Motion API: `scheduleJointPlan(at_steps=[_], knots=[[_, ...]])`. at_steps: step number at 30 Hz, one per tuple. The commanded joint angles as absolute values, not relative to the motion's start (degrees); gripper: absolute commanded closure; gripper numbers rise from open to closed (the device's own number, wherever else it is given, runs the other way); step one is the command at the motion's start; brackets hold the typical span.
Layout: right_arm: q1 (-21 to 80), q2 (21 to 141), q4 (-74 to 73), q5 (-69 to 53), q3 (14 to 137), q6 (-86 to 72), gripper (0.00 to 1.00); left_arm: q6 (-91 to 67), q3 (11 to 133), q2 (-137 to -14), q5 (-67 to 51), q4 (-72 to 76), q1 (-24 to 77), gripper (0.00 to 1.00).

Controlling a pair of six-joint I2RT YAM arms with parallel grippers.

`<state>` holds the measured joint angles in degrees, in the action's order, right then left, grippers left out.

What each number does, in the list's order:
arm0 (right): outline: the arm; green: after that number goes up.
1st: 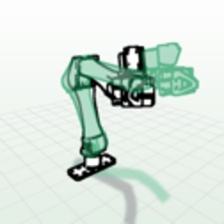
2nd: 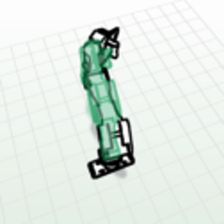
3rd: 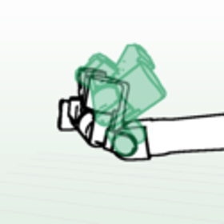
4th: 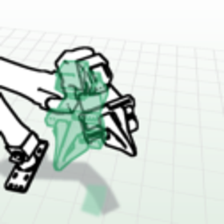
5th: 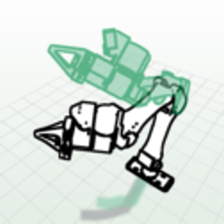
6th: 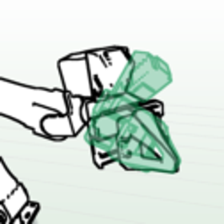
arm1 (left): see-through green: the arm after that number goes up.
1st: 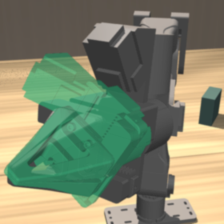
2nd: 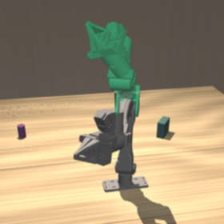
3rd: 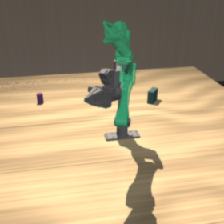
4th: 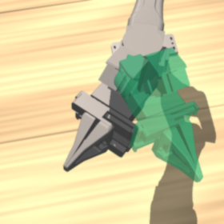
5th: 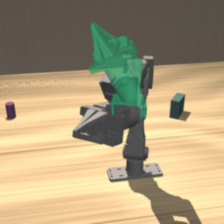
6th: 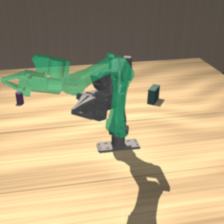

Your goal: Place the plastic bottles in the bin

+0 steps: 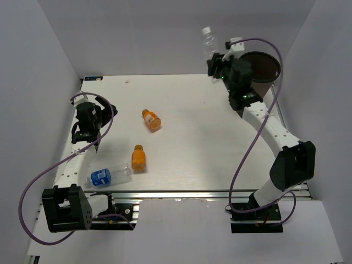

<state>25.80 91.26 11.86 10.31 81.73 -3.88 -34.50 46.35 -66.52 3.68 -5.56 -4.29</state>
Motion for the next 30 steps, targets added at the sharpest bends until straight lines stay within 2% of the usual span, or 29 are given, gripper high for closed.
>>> scheduleJointPlan(at_steps=[1, 10, 19, 22, 25, 26, 30], knots=[[19.71, 91.14, 21.07, 12.47, 84.81, -3.07, 0.64, -34.19, 46.23, -64.43, 5.09, -4.83, -4.39, 0.02], [3.10, 97.20, 28.29, 14.33, 89.91, -11.16, 0.66, -34.10, 46.32, -63.54, 9.84, -5.89, -4.39, 0.02], [-4.48, 107.65, 28.39, 8.88, 95.27, -16.52, 0.66, -33.93, 47.55, -66.00, 11.25, -7.38, -4.39, 0.02], [-4.66, 108.81, 27.78, 7.83, 95.36, -16.88, 0.56, -34.01, 47.55, -66.09, 11.60, -7.38, -4.31, 0.02], [-4.66, 108.37, 27.86, 7.21, 93.70, -16.70, 0.29, -34.01, 47.37, -65.83, 11.95, -7.29, -4.31, 0.02], [-4.57, 108.02, 27.77, 7.29, 93.26, -16.70, 0.11, -33.93, 47.29, -65.92, 12.04, -7.21, -4.39, 0.02], [-4.66, 105.91, 28.48, 8.26, 90.44, -17.32, 0.11, -34.01, 47.37, -66.18, 11.43, -7.12, -4.31, 0.02]])
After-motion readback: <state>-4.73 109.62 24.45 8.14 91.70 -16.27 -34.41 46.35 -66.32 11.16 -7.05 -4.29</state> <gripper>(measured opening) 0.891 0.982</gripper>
